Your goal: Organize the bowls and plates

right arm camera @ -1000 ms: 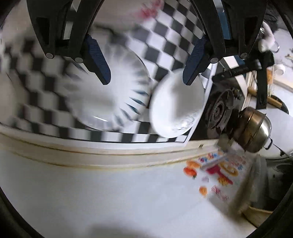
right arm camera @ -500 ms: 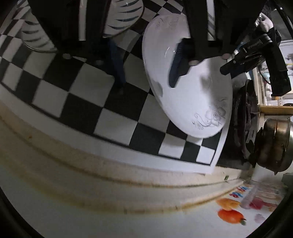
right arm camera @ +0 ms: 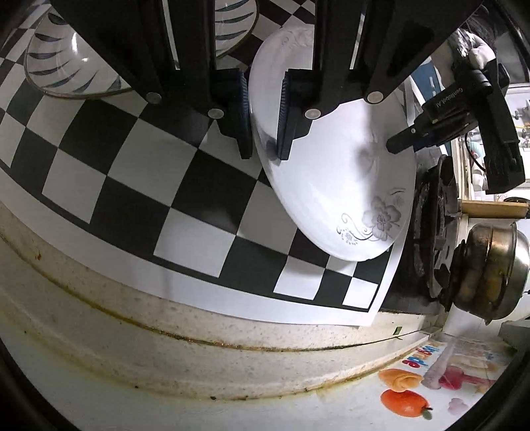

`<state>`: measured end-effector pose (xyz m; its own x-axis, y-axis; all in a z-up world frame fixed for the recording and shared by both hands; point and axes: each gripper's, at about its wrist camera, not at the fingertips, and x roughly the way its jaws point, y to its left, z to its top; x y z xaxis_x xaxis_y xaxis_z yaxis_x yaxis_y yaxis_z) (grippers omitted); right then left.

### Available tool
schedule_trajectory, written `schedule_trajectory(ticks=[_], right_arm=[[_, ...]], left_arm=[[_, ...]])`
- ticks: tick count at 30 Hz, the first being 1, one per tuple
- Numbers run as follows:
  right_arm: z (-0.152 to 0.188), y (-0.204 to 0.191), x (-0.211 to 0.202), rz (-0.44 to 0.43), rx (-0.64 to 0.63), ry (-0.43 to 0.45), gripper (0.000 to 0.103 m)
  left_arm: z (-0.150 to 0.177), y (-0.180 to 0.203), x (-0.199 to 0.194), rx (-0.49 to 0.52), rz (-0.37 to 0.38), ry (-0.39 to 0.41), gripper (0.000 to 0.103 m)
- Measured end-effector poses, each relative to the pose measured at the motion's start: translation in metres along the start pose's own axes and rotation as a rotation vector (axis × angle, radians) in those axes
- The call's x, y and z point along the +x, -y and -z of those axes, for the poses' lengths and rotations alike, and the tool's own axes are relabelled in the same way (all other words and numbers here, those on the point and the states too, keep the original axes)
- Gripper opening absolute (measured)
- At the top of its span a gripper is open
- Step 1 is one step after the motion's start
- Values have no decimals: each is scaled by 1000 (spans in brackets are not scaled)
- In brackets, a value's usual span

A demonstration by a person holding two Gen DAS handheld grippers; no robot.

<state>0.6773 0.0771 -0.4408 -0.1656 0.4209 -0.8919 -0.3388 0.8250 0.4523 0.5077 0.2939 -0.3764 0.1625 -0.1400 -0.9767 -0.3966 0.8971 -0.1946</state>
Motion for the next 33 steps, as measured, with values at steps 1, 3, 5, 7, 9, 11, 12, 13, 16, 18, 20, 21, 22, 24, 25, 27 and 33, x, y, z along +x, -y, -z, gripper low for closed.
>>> schedule_trajectory(ticks=[1,3,5,7,9,11,12,13,16,18,20,21,22,24,25,27,33], right_arm=[[1,-1,-2,-4,2,7,17],[2,0,-8,-18,17,18,17],[4,0,-14,-32,26,28,17],[7,-1,-22,-37,23,37,17],[12,-3,-29,-37,21,40,17],[18,-4,-36,-39,28,44,17],[22,-5,-39,-42,30,48,17],[25,-5,-43,-45,31,53,17],[41,-1,-59,-58,44,76,17],[52,2,-68,-64,58,90,17],[66,6,-77,-60,81,85,17],[75,10,-83,-67,98,91,17],[83,13,-88,-70,110,98,17],[102,20,-100,-71,131,118,17],[113,24,-106,-72,143,127,17],[133,35,-116,-79,183,146,17],[212,68,-141,-89,294,190,17]], left_arm=[[2,-2,-4,3,2,2,25],[3,1,-11,11,10,5,25],[4,3,-20,22,14,13,25],[7,7,-30,35,14,24,25],[8,10,-38,43,18,29,25],[14,13,-49,49,27,35,25],[18,15,-54,55,29,39,25],[20,15,-60,62,31,42,25],[30,20,-78,91,36,55,25],[37,26,-87,115,36,58,25],[44,33,-93,138,36,60,25],[49,37,-98,147,41,62,25],[55,42,-102,166,47,63,25],[66,56,-106,189,53,63,25],[72,64,-109,210,56,61,25],[80,74,-108,237,69,53,25],[117,109,-104,337,106,-6,25]])
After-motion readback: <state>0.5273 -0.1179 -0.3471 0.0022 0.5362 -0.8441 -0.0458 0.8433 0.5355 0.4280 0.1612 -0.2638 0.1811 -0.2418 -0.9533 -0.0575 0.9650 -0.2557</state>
